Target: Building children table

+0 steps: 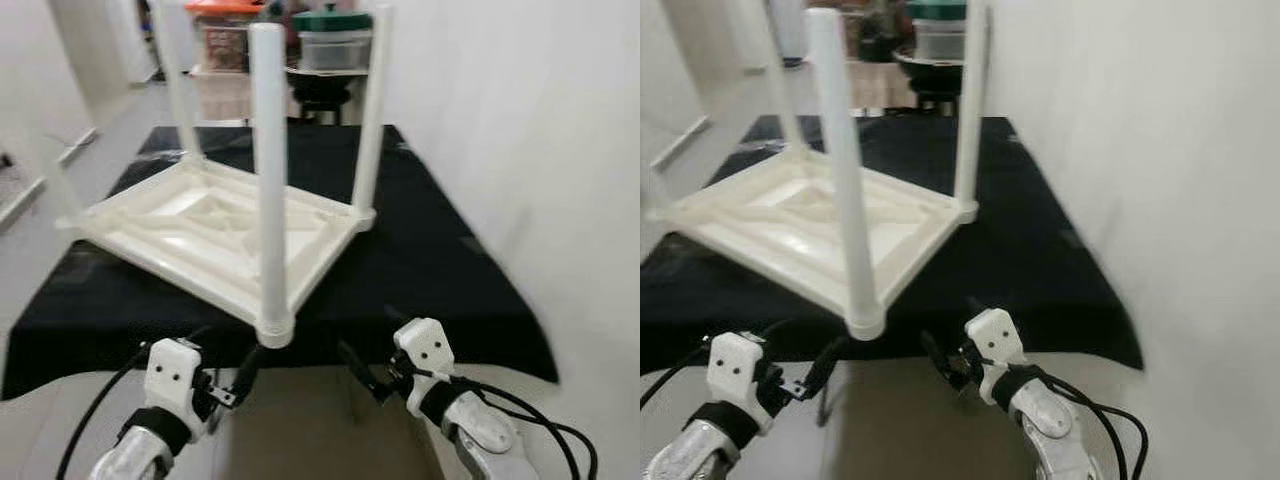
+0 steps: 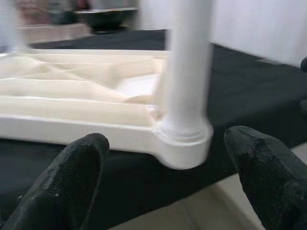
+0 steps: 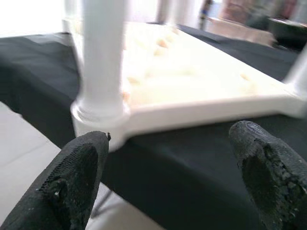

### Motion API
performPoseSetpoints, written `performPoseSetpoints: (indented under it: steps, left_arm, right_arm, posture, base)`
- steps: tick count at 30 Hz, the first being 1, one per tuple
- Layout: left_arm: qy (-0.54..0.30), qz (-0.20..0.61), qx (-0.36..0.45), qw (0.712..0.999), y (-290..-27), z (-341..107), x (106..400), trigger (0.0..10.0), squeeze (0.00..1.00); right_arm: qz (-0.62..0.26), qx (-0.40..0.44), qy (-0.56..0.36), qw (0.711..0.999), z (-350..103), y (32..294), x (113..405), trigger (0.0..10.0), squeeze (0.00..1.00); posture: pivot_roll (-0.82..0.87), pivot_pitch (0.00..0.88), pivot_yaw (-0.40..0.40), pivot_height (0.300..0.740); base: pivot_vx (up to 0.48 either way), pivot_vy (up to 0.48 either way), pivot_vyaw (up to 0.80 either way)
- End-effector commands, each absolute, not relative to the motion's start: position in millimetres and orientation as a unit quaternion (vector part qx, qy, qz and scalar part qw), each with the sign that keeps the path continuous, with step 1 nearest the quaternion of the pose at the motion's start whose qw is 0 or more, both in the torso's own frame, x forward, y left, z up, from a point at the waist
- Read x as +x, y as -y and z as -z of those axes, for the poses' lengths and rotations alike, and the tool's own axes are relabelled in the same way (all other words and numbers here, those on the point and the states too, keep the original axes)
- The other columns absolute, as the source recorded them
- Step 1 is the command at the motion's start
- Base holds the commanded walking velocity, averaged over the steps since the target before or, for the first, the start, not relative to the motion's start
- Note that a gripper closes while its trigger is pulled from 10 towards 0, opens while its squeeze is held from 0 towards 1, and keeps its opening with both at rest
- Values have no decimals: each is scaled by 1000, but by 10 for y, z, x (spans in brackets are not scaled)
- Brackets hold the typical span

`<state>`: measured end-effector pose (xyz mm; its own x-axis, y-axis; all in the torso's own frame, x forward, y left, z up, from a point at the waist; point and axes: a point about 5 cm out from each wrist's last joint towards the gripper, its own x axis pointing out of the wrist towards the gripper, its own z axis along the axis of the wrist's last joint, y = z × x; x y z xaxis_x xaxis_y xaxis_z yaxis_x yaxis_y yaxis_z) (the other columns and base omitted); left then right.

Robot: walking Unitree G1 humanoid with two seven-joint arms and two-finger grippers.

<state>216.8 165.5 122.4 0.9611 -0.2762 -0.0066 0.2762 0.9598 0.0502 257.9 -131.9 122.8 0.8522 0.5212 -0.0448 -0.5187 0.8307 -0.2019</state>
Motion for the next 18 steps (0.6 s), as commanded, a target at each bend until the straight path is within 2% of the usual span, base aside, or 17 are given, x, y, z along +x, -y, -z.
performPoseSetpoints:
  steps: [1,10,18]
  left_arm:
    - [-1,130,34,991,-1642,-1245,2202,10000,0]
    - [-15,106,64,992,-1627,-1270,2277,10000,0]
    - [-21,105,65,992,-1603,-1265,2294,10000,0]
  right_arm:
    - [-263,-107,-11,959,-1187,1318,2605,10000,0]
    - [-224,-100,-32,969,-1197,1343,2725,10000,0]
    - [-245,-91,-37,964,-1212,1329,2789,10000,0]
  posture:
    - [26,0,-53,740]
    - [20,0,-36,740]
    - [23,0,-38,740]
  base:
    - [0,0,800]
    - [0,0,800]
    - [0,0,800]
